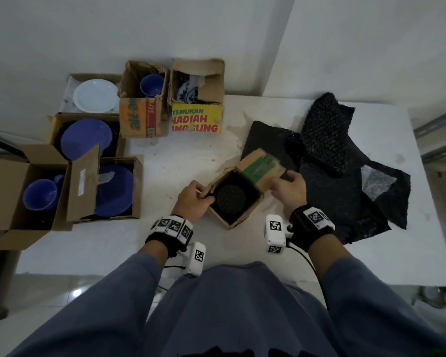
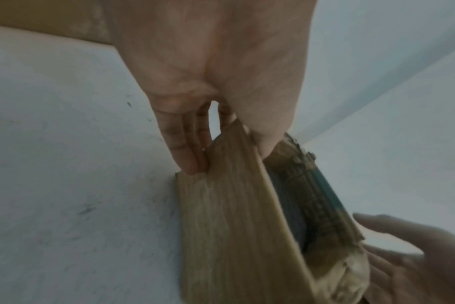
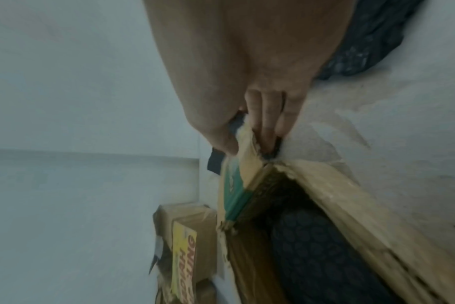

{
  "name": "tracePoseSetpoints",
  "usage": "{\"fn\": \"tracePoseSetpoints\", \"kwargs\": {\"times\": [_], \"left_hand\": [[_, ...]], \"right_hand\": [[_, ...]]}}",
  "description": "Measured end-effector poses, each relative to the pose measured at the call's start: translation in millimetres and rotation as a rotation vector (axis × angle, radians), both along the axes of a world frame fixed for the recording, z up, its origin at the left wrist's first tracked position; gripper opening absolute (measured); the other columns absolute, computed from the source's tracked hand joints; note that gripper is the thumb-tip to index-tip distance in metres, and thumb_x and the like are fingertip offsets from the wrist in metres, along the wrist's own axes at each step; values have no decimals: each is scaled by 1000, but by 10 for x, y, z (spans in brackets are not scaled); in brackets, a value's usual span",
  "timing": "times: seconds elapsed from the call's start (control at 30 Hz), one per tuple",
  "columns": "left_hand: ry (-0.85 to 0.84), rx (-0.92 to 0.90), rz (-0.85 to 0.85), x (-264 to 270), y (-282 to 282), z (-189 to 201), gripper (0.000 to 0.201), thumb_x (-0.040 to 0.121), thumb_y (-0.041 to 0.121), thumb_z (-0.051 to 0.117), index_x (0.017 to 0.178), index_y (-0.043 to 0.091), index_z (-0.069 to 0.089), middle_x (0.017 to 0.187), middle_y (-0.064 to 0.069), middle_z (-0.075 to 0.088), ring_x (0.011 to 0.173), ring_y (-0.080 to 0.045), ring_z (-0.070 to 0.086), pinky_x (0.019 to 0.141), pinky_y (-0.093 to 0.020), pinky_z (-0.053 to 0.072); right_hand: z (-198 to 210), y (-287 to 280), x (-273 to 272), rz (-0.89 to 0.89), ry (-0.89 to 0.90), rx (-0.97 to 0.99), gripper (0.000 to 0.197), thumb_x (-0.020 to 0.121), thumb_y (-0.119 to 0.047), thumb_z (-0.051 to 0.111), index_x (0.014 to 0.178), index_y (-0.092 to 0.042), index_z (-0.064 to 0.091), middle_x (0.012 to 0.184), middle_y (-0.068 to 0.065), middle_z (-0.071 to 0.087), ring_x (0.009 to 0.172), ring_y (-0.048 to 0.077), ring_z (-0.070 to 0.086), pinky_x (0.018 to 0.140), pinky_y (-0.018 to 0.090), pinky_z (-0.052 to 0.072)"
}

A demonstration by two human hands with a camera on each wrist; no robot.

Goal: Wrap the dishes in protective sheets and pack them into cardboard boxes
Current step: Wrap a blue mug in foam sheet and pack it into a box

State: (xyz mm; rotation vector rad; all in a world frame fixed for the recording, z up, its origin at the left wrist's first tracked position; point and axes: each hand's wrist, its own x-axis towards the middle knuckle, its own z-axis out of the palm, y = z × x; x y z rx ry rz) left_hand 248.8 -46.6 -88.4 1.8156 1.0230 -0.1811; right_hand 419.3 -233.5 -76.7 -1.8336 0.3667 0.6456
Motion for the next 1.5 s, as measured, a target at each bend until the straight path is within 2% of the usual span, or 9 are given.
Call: {"fn": "tracePoseSetpoints", "kwargs": {"times": [0.13,0.23,0.4,0.5,0.6,0.8,1.17,1.33,1.5], "left_hand": [[-102,-52,61,-156,21,19,21,81,28,77,92,24,59,92,-2,65,83,-27,68,78,-45,59],[-175,-48,103,-236,-5,85,9,89,25,71,95,23,65,91,0,67,78,-21,68,67,-32,56],[-313,-189,277,-354,-90,235,17,100,19,51,96,14,67,79,-3,63,64,-22,63,68,-37,53],[-296,-446,325,-388,-175,367,34,105,39,42,105,13,63,79,-6,67,73,-24,68,74,-41,58],[-294,-557,346,-423,-241,425,22,99,37,56,109,17,59,90,-10,72,75,-19,71,69,-31,58],[-314,-493,382,-505,-303,252,47,83,1,76,121,8,49,78,-12,65,76,-25,66,71,-31,59],[-293,-590,530,-497,-410,-30,46,84,0,75,116,16,46,102,-23,64,93,-30,65,85,-37,57],[-324,-527,531,-464,-445,-59,53,83,-1,75,121,16,43,107,-10,55,95,-20,61,66,-19,55],[-293,-398,454,-444,-391,-154,63,75,5,84,122,16,44,106,-7,54,99,-24,61,68,-24,57]], "right_hand": [[236,38,-108,-5,-305,15,34,80,-11,73,109,-25,60,89,2,71,85,17,70,81,38,60],[346,3,-289,230,-529,15,14,83,-9,70,95,-15,72,86,-1,73,80,14,69,75,32,59],[243,-52,-544,718,-847,23,25,69,-6,77,91,-13,68,101,2,63,93,18,61,80,29,50],[133,-75,-671,947,-861,-48,39,64,-16,78,100,-10,64,120,7,54,110,23,54,89,36,49],[105,-84,-744,1034,-867,-157,48,66,-36,74,105,-13,62,128,8,49,120,27,49,97,42,45],[153,-74,-793,1063,-857,-270,55,68,-55,69,112,-22,61,131,4,46,123,24,46,103,43,38],[77,121,-870,974,-781,-413,60,70,-57,71,113,-20,52,142,10,35,126,33,40,105,47,38],[85,202,-940,949,-739,-462,76,62,-63,66,123,-23,46,144,9,30,128,33,39,104,53,37],[66,260,-945,962,-738,-506,82,57,-68,66,122,-22,44,144,13,29,130,36,35,105,53,38]]}}
